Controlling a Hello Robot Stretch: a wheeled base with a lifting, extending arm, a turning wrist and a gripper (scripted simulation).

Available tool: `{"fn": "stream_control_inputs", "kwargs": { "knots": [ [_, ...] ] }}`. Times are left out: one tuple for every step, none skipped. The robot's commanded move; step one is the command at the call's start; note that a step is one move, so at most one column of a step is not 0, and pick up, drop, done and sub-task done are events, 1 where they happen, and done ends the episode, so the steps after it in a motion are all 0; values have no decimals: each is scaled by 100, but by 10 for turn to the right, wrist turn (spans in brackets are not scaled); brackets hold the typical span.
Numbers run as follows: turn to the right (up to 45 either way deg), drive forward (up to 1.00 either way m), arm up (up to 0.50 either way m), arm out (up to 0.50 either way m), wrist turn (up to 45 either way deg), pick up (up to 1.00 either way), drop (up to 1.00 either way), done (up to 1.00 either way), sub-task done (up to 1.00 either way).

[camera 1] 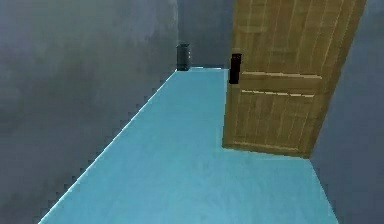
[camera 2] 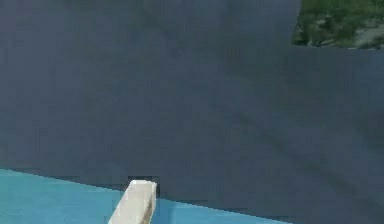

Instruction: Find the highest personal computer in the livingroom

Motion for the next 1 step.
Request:
{"fn": "stream_control_inputs", "kwargs": {
  "knots": [
    [0, 100, 0, 0, 0, 0, 0, 0, 0]
  ]
}}
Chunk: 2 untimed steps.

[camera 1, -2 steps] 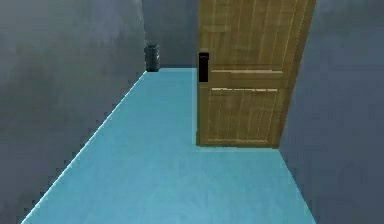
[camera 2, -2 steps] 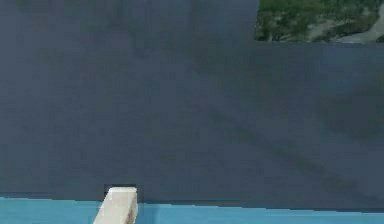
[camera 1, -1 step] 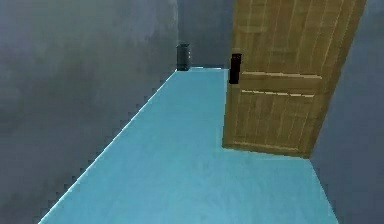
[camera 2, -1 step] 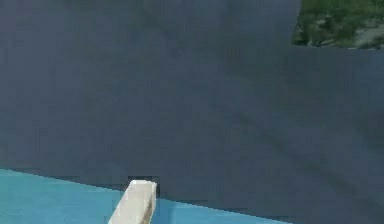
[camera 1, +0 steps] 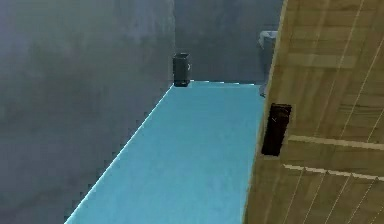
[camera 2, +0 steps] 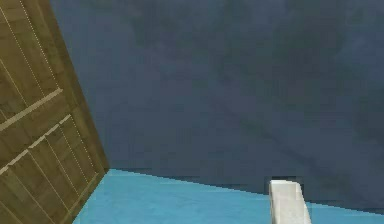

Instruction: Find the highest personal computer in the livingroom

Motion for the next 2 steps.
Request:
{"fn": "stream_control_inputs", "kwargs": {
  "knots": [
    [-30, 0, 0, 0, 0, 0, 0, 0, 0],
    [-120, 0, 0, 0, 0, 0, 0, 0, 0]
  ]
}}
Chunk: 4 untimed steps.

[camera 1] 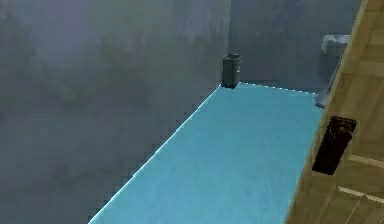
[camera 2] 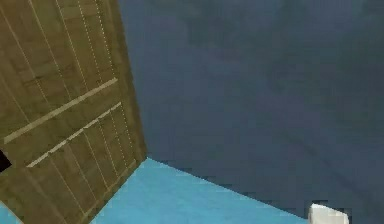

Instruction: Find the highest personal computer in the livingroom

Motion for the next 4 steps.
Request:
{"fn": "stream_control_inputs", "kwargs": {
  "knots": [
    [0, 65, 0, 0, 0, 0, 0, 0, 0],
    [330, 0, 0, 0, 0, 0, 0, 0, 0],
    [0, 10, 0, 0, 0, 0, 0, 0, 0],
    [-60, 0, 0, 0, 0, 0, 0, 0, 0]
  ]
}}
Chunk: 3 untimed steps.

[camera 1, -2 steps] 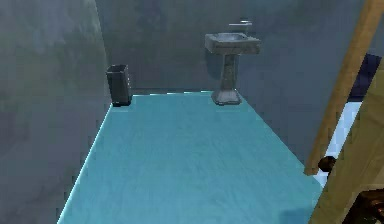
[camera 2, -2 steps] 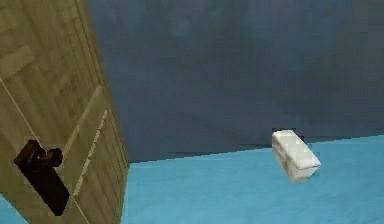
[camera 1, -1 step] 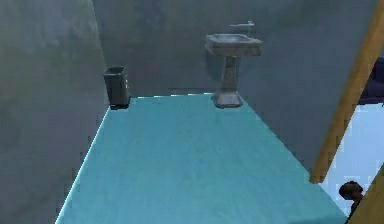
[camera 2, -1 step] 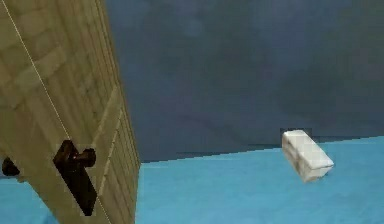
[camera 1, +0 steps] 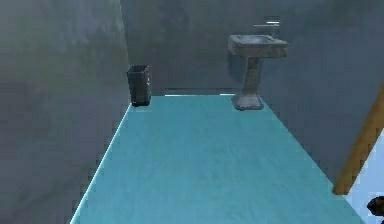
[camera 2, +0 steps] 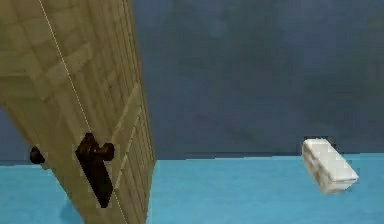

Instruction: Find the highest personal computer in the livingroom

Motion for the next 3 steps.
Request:
{"fn": "stream_control_inputs", "kwargs": {
  "knots": [
    [0, 50, 0, 0, 0, 0, 0, 0, 0],
    [450, 0, 0, 0, 0, 0, 0, 0, 0],
    [30, 0, 0, 0, 0, 0, 0, 0, 0]
  ]
}}
